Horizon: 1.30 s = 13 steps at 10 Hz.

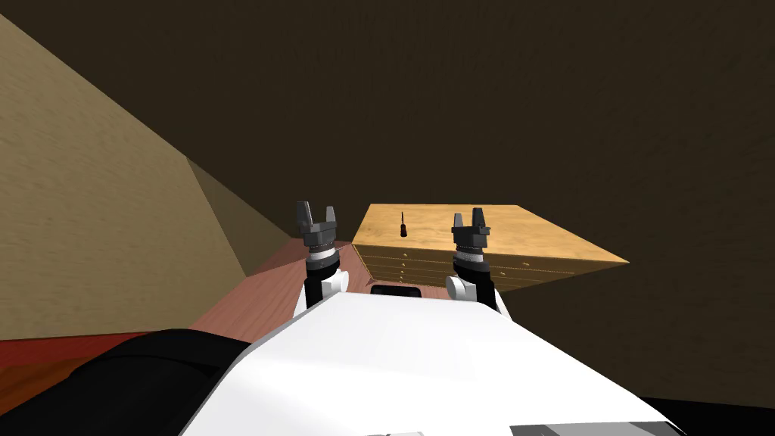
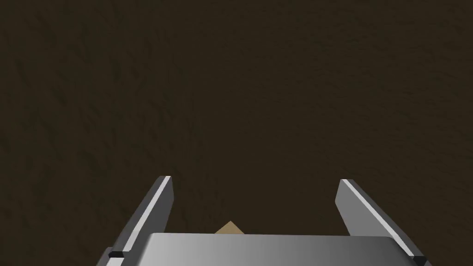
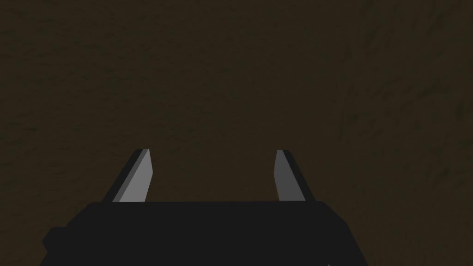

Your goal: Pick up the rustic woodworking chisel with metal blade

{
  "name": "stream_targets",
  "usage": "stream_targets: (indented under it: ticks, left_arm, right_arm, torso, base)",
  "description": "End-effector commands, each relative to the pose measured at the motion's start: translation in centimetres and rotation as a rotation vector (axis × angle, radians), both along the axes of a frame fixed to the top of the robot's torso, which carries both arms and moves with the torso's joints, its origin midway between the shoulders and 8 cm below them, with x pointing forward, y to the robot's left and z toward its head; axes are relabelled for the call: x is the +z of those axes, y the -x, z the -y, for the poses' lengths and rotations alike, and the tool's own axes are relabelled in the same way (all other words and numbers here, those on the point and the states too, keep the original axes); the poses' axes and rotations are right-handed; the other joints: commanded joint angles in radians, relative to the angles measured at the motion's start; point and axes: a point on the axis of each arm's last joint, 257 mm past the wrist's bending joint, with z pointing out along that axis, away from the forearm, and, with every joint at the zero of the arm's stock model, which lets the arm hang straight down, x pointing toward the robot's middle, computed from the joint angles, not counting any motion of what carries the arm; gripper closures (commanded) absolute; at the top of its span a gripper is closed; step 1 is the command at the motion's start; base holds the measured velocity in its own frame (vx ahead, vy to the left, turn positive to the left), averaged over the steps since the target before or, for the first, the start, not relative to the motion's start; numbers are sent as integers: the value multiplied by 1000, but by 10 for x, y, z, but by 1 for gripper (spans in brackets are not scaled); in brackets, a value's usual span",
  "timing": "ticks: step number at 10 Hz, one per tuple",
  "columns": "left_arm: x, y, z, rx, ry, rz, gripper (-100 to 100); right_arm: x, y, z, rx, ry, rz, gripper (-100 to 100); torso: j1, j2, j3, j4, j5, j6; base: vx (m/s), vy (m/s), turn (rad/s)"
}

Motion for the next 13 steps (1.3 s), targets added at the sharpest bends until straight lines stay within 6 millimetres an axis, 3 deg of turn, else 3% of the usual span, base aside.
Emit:
stream_targets:
  ticks: [1, 11, 12, 13]
  left_arm:
    - [0, 0, 0, 0, 0, 0, 0]
    - [0, 0, 0, 0, 0, 0, 0]
    - [0, 0, 0, 0, 0, 0, 0]
    - [0, 0, 0, 0, 0, 0, 0]
  right_arm:
    - [2, -1, -6, 18, 37, 6, -100]
    - [16, -7, -81, 183, 422, 116, -100]
    - [14, -7, -82, 189, 438, 114, -100]
    - [15, -6, -96, 213, 504, 142, -100]
  torso:
    - [0, 0, 0, 0, 0, 0]
    - [-1, 1, 1, 0, 0, 0]
    - [-1, 1, 1, 0, 0, 0]
    - [-1, 1, 1, 0, 0, 0]
  base:
    - [-7, -2, 32]
    - [-23, -9, 75]
    - [-20, -13, 60]
    - [-27, -11, 124]
